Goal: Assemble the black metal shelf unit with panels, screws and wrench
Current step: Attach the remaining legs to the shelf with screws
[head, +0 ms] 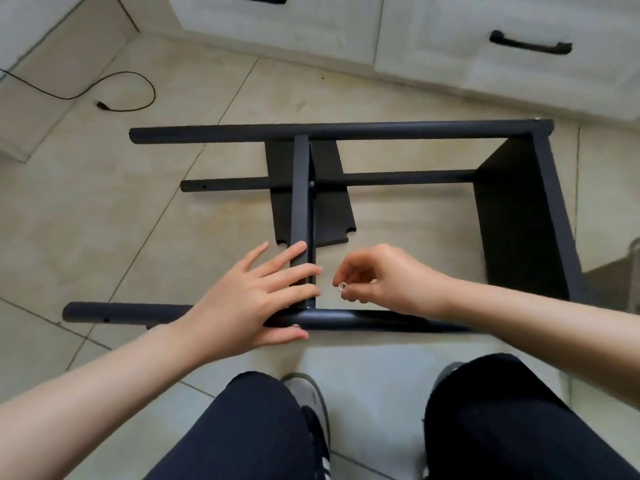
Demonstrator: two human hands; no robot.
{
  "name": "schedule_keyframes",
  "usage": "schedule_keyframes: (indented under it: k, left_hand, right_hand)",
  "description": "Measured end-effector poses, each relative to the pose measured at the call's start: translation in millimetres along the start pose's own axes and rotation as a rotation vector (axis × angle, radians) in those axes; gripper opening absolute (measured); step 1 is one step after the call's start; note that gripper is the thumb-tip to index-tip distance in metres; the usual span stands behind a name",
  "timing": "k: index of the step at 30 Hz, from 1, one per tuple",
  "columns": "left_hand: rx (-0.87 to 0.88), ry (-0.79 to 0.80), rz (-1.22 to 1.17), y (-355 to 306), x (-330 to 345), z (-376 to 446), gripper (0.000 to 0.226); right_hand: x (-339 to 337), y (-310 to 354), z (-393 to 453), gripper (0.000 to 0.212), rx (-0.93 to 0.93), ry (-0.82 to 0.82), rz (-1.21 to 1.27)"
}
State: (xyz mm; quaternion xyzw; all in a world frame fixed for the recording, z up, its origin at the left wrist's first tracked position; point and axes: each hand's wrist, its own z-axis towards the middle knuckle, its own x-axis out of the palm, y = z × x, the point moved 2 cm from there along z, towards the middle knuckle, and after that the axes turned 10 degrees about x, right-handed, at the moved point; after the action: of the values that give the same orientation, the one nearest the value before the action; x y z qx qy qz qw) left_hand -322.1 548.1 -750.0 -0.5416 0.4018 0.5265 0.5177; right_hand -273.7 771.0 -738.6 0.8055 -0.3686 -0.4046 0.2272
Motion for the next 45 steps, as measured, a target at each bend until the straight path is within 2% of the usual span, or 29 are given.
schedule_keyframes:
  k: [4,8,11,15,18,22,26,33,39,45]
  left_hand:
    - [-0.045,-0.007,-0.056,-3,4,-1,0.056]
    - [-0.149,-0.044,-0.101,-13,3,-6,0.061]
    - [-0.214,-0.065,-0.092,-15,2,-7,0.067]
    - [-0.299,-0.048,-0.135,-18,1,-6,0.066]
    - [-0.317,-0.018,-0.158,-22,5,-8,0.062]
    - [-0.311,-0.028,-0.141,-26,9,-11,0.058]
    - [-0.338,-0.010,-0.155,-27,9,-12,0.056]
    - [-0.260,-0.105,-0.118,-23,18,-15,0.058]
    - [-0.241,-0.100,-0.114,-22,20,-16,0.059]
    - [-0.243,-0.099,-0.110,-23,20,-17,0.059]
  right_hand:
    - [18,-11,10,0.008,0.009,-0.013,0.082]
    - [19,-13,10,0.010,0.070,0.014,0.384]
    - [21,-12,11,0.013,0.070,0.070,0.503]
    - [23,-12,19,0.010,0.082,0.137,0.468]
    - [28,-12,21,0.008,0.081,0.226,0.385]
    - [33,-9,25,0.009,0.073,0.250,0.284]
    - [39,-5,35,0.017,0.156,0.299,0.359]
    - [37,-15,45,0.008,0.260,0.459,0.524]
    - [42,-10,55,0.006,0.342,0.608,0.591]
    - [55,-4,61,0.024,0.345,0.651,0.552]
